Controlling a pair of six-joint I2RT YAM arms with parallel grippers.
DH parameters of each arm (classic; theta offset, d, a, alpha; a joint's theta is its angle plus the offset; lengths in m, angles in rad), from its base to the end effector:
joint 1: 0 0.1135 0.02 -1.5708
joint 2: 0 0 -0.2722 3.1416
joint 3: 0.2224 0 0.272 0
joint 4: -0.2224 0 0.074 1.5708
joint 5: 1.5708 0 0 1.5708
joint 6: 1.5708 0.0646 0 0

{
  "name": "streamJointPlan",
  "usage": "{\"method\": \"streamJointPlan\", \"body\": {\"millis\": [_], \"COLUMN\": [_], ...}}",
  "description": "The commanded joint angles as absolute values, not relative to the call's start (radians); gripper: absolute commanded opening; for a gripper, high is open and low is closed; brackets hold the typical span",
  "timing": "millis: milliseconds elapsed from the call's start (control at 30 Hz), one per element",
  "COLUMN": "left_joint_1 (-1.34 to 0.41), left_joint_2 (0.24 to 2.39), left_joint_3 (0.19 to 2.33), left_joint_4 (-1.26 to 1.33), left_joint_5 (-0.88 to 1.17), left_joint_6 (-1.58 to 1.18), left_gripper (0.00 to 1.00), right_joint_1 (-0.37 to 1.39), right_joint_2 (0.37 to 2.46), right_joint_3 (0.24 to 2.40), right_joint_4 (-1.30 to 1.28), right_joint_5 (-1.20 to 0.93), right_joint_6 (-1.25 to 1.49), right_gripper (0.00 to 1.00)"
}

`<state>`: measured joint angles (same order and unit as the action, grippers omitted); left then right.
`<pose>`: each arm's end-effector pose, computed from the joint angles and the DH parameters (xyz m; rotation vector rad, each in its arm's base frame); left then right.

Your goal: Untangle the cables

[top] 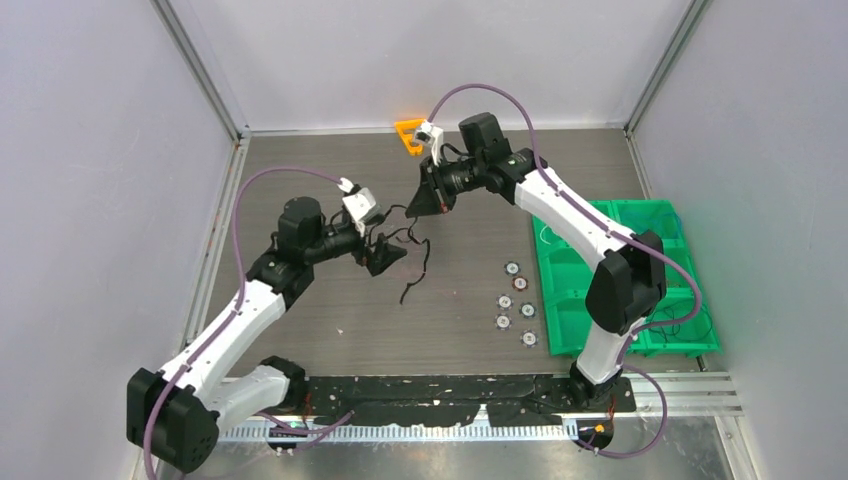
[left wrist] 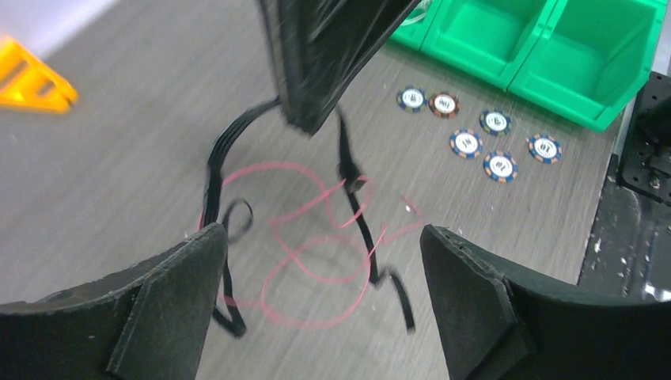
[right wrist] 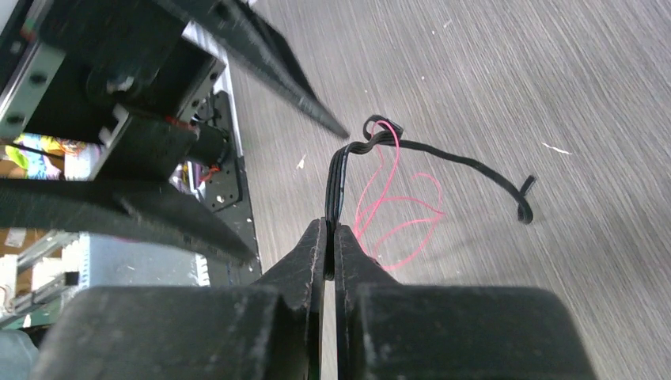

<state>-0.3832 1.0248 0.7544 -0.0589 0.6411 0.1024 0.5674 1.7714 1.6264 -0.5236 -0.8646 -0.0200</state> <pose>0.2354 -0.1365 0.2924 0.8750 1.6978 -0.7969 0.3416 0.2760 0.3294 -1.1035 1.9563 1.2607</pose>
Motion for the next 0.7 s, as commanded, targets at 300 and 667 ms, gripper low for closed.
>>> {"method": "streamJointPlan", "body": {"millis": [300, 667], "left_joint_1": [-0.526, -0.464], "left_joint_2": [1.174, 1.191], "left_joint_3": [0.741, 0.579], "left_joint_4": [0.246, 0.178], "left_joint_5": [0.418, 0.340], "left_joint_6": [0.084, -0.017], "left_gripper": [0.56, 0.34], "right_joint_1": [0.582, 0.406], "right_joint_2": [1.622, 1.567], "right_joint_3": [1.775, 2.026], "right_joint_4": [-0.236, -0.083], "right_joint_5": [-0.946, -0.904], "right_joint_6": [0.288, 0.568], "right_gripper": [0.05, 0.05]}}
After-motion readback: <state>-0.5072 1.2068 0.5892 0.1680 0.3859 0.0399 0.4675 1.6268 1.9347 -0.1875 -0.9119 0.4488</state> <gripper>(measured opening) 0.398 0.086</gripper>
